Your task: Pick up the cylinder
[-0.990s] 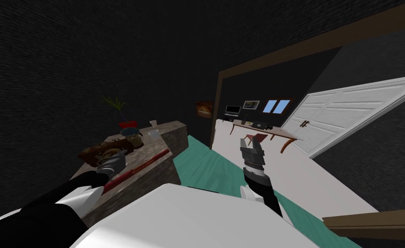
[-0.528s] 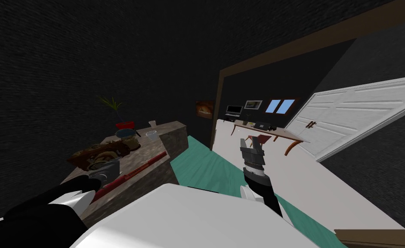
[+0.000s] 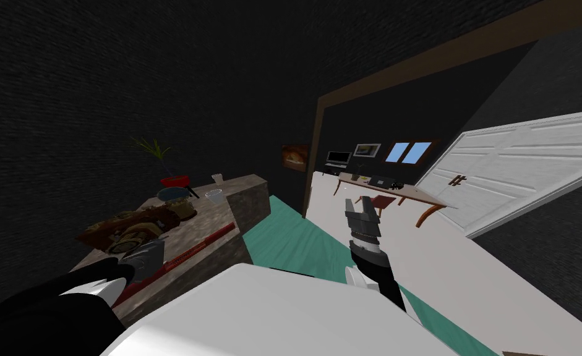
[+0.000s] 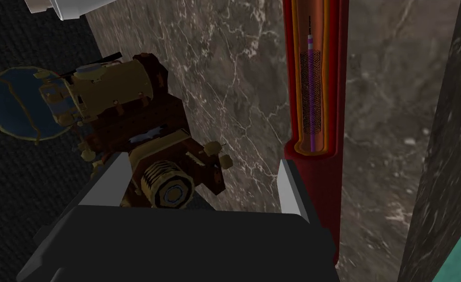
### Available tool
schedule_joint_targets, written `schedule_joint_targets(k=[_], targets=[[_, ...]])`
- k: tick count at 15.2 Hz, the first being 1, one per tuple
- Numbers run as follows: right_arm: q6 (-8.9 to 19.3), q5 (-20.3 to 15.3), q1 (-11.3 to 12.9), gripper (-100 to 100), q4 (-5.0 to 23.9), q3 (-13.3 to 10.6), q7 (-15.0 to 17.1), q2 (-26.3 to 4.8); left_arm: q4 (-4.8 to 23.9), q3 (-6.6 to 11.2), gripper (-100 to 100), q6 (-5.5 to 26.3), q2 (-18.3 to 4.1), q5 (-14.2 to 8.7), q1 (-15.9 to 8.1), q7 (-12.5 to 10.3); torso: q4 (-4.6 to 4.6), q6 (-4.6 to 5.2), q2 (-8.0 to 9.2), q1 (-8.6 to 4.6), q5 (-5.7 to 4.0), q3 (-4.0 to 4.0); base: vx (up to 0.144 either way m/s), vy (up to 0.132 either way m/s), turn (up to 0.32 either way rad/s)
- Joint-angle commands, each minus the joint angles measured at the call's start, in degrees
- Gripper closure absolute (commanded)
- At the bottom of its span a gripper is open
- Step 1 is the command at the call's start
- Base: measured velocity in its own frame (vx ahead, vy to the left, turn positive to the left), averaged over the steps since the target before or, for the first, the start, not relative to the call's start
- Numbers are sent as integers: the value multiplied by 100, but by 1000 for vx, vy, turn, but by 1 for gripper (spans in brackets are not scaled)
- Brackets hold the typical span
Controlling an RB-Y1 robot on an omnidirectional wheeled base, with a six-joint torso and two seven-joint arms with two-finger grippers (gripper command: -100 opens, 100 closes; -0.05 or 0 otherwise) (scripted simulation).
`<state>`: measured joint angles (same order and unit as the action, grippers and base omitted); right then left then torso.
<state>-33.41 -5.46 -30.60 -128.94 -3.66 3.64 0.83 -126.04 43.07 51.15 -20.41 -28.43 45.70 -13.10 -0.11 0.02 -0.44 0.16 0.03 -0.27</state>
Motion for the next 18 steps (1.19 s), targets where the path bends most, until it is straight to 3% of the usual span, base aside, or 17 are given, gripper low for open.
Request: schedule_joint_targets(k=[1,3,4,6,9,11,12,18], targets=[[0,0,0,0,0,0,0,0,59,61,-100,286,-60,-194,53,-20,0,0,0,0,0,0,67,-6,23],[0,0,0,0,0,0,0,0,59,61,-100,409,-60,-194,53,-20,1,-1,-2,0,0,0,77,-7,27],[0,0,0,0,0,0,0,0,107,102,-100,607,-100,-373,117,-29,1,-1,1,0,0,1,101,-8,21],[0,0,-1,0,0,0,0,0,107,102,-100,720,-100,-373,117,-29,-1,-1,-9,-3,0,-4,92,-16,21],[0,0,-1,0,0,0,0,0,205,152,-100,1176,-188,-711,235,-40,-1,-1,-8,4,1,-4,102,11,21],[0,0,-1,0,0,0,0,0,205,152,-100,1286,-188,-711,235,-40,-2,-1,-12,11,2,-6,91,19,15],[0,0,0,0,0,0,0,0,253,164,-100,1455,-235,-866,287,-42,-1,1,-7,10,2,-4,91,13,8],[0,0,0,0,0,0,0,0,384,159,-100,2138,-366,-1250,410,-39,-2,0,-11,14,3,-6,98,20,8]])
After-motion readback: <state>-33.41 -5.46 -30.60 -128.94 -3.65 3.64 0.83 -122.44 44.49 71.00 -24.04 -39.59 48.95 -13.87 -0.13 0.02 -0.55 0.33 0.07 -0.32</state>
